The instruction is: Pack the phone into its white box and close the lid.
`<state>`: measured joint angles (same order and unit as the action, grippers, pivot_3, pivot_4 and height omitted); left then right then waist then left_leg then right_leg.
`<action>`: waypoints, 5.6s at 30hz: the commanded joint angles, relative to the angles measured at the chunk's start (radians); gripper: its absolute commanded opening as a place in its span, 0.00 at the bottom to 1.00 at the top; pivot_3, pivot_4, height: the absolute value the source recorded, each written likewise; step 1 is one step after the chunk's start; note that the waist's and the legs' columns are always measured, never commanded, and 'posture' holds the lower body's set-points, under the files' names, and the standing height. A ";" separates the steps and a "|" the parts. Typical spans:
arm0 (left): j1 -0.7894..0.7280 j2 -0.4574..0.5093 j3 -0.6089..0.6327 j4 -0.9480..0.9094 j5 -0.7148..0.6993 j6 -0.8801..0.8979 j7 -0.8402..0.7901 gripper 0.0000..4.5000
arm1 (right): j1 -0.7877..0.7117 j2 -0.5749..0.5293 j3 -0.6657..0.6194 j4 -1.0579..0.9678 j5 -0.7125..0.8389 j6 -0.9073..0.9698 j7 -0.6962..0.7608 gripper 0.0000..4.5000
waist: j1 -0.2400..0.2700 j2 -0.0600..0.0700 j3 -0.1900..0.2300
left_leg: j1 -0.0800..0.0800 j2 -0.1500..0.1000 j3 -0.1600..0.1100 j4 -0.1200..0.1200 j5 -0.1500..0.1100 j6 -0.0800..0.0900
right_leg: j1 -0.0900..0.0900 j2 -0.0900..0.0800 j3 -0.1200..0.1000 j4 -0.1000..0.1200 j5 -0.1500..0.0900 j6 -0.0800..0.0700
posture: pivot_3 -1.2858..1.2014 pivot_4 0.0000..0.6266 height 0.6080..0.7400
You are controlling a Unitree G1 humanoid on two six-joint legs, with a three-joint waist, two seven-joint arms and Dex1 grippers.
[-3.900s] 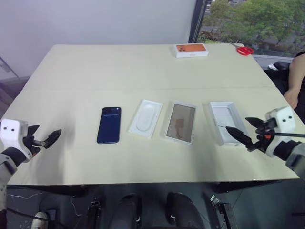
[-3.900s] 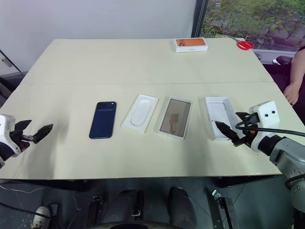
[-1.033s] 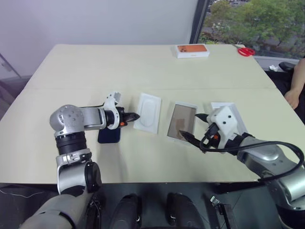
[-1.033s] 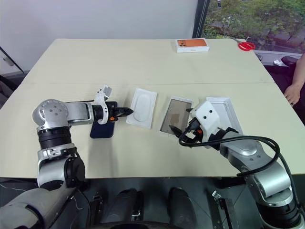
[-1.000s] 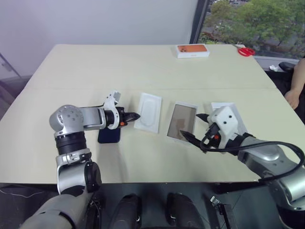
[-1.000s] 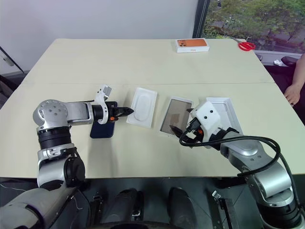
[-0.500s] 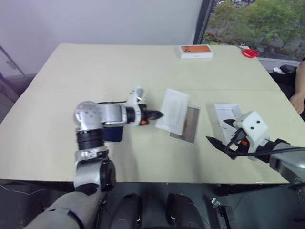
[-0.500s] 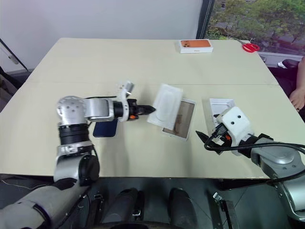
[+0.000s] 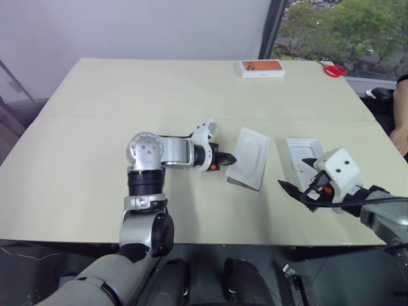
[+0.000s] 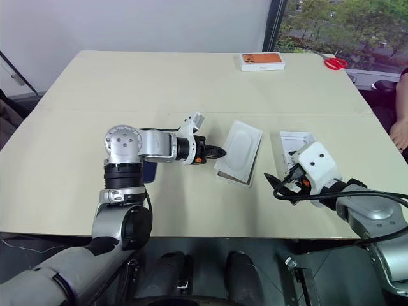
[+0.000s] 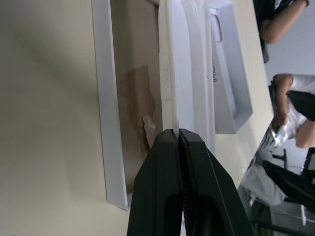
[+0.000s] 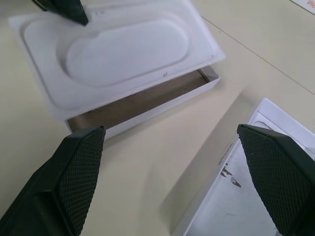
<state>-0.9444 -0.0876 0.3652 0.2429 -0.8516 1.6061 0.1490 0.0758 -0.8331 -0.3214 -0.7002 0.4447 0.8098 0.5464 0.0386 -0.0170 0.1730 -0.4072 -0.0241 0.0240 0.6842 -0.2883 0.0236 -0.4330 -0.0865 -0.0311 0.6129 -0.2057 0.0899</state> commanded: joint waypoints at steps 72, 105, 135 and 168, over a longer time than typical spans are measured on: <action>0.626 0.714 -0.475 -0.509 0.426 -1.176 -1.123 0.88 | -0.788 0.490 0.425 0.854 -0.308 0.116 -0.358 0.01 | -0.050 0.003 0.000 | -0.002 0.001 0.003 -0.002 0.001 -0.001 | -0.005 0.000 0.001 0.002 0.002 -0.002 | 0.52 0.24 1.00; 0.638 0.801 -0.178 -0.390 0.365 -0.903 -0.898 0.88 | -0.537 0.137 0.401 0.240 -0.219 0.140 0.005 0.01 | -0.049 0.003 0.000 | -0.001 0.003 0.002 -0.002 0.000 0.000 | -0.005 0.001 0.001 0.002 0.001 -0.001 | 0.52 0.24 1.00; 0.439 0.641 0.051 -0.250 0.089 0.008 -0.506 1.00 | -0.863 0.801 0.886 0.810 -0.361 0.034 -0.021 0.00 | -0.049 0.002 -0.001 | 0.000 0.001 0.000 -0.003 0.006 -0.011 | -0.007 -0.003 0.001 0.007 0.002 -0.001 | 0.52 0.24 1.00; 0.405 0.594 0.193 -0.127 -0.140 0.008 -0.331 0.41 | -0.846 0.811 0.832 0.850 -0.420 0.003 -0.007 0.00 | -0.057 0.002 -0.002 | -0.001 0.000 -0.002 -0.005 0.006 -0.012 | -0.008 -0.004 0.001 0.007 0.002 -0.001 | 0.52 0.24 1.00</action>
<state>-0.5181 0.4933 0.5356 0.1200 -0.9871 1.6064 -0.1806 -0.7706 -0.0249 0.5244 0.1940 0.0236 0.8185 0.5371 -0.0187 -0.0152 0.1713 -0.4081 -0.0245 0.0222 0.6793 -0.2823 0.0118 -0.4413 -0.0903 -0.0300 0.6199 -0.2042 0.0886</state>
